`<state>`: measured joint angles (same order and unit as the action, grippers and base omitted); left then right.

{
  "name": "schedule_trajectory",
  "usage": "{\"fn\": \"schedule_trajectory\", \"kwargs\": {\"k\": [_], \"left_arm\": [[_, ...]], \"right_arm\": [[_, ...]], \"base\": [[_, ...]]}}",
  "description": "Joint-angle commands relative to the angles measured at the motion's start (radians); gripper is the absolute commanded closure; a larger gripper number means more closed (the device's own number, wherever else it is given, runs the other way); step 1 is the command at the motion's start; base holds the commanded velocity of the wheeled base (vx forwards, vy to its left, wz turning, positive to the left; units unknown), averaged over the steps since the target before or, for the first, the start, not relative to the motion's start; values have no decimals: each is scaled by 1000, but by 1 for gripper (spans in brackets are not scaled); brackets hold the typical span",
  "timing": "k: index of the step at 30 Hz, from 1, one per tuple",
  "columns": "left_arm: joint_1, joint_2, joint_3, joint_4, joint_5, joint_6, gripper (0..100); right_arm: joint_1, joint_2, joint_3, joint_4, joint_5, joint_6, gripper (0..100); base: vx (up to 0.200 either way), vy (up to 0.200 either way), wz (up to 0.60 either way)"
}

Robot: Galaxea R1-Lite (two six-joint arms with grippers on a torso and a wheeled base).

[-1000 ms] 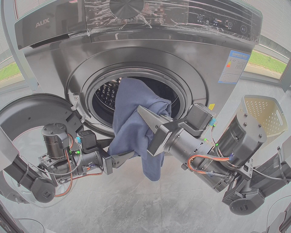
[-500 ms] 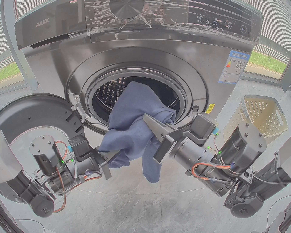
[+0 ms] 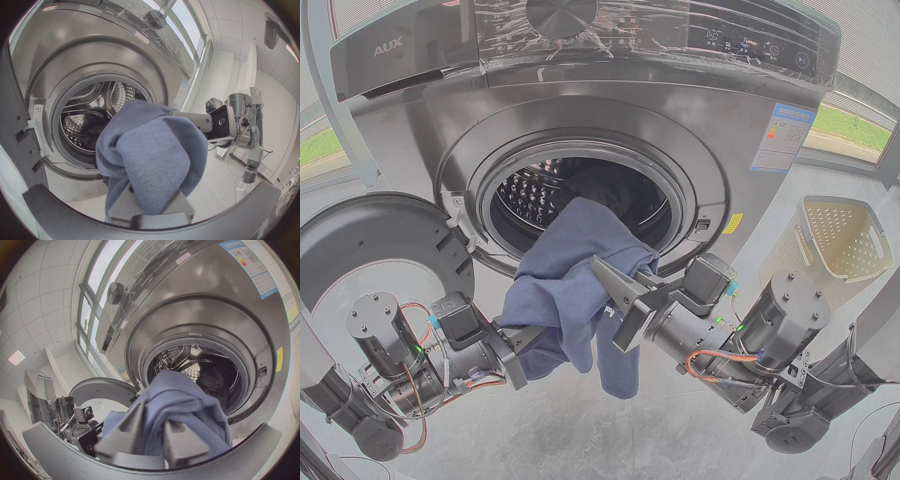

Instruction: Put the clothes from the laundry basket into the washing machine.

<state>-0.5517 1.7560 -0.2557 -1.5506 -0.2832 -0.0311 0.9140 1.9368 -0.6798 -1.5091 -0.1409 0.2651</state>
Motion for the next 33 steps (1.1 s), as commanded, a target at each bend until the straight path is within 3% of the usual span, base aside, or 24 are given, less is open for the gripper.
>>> {"fn": "schedule_trajectory", "kwargs": {"k": [1,3,6,10,15,33], "left_arm": [[6,-29,-8,0,-10,-4,100],[4,-47,-13,0,-22,-9,100],[-4,-87,-33,1,-31,-49,100],[-27,-99,-60,0,-28,-81,100],[-36,-124,-89,0,-25,-90,100],[-62,-156,-157,1,15,-121,100]], "right_arm": [[-9,16,14,-2,0,-1,0],[-12,28,29,-2,0,-4,0],[-23,39,65,-5,0,-7,0],[-23,59,97,-34,0,-9,0],[-32,70,117,-34,0,-41,0],[-35,105,138,-34,1,-46,0]], "base": [[0,0,0],[0,0,0],[0,0,0],[0,0,0],[0,0,0],[0,0,0]]}}
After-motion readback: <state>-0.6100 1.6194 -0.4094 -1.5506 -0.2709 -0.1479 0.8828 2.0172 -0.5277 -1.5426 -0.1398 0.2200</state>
